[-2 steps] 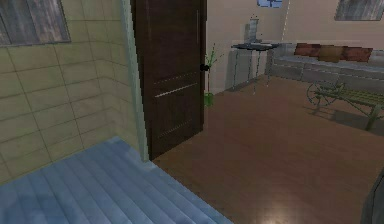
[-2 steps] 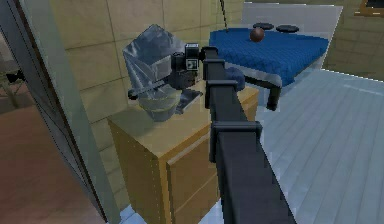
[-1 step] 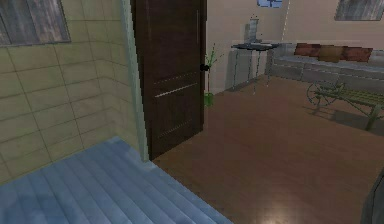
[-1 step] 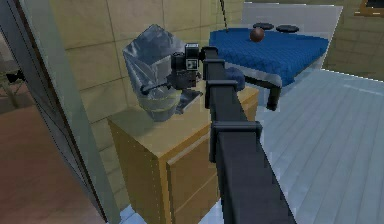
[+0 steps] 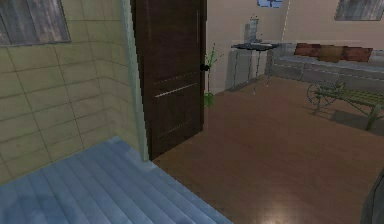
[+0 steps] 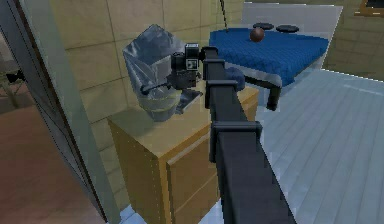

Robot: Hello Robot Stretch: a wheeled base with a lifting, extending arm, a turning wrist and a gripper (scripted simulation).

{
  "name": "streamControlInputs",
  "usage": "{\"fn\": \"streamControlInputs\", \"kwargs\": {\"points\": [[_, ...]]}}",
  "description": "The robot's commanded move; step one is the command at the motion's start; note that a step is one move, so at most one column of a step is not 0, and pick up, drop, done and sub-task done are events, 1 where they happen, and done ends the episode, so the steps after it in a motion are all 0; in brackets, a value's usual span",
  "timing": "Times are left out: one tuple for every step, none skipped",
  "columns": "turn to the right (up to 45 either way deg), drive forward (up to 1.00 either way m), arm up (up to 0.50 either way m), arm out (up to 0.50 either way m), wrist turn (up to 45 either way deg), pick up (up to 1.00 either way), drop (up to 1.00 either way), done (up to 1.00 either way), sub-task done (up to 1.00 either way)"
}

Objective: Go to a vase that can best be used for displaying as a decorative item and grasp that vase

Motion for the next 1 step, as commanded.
{"fn": "streamControlInputs", "kwargs": {"points": [[0.0,0.0,0.0,0.0,0.0,0.0,0.0,1.0,0.0]]}}
